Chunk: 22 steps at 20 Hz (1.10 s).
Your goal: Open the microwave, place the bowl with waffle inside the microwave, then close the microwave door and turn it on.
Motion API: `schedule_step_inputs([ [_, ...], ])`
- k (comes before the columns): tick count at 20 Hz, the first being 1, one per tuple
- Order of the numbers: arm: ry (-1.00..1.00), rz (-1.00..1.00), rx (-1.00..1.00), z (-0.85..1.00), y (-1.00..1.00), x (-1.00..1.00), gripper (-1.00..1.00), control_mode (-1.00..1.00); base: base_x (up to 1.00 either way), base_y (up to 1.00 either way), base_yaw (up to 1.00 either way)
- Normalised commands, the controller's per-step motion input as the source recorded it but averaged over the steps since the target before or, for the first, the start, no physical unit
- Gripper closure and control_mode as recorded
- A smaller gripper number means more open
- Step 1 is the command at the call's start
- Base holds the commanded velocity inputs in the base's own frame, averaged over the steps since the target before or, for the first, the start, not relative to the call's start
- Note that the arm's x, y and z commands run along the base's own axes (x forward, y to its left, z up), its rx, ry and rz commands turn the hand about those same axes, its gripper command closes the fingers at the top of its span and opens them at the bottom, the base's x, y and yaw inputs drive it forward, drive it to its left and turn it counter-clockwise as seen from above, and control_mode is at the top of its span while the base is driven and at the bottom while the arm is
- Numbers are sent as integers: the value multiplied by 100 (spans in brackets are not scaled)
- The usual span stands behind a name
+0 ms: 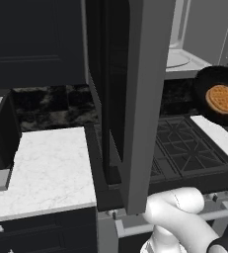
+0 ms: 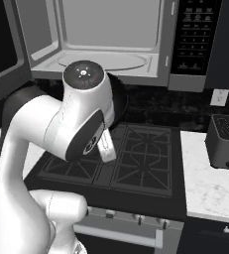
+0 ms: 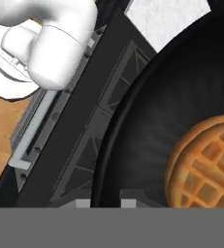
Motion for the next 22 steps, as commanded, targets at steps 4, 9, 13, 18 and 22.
schedule_step_inputs([
  [4,-35,-47,32,71,1,-8,100,-100,0,0,0],
  [9,-13,-41,25,76,37,2,100,-100,0,0,0],
  [13,14,-12,0,87,74,33,100,-100,0,0,0],
  [18,24,0,-10,83,32,45,100,-100,0,0,0],
  [22,34,0,-10,54,1,55,100,-100,0,0,0],
])
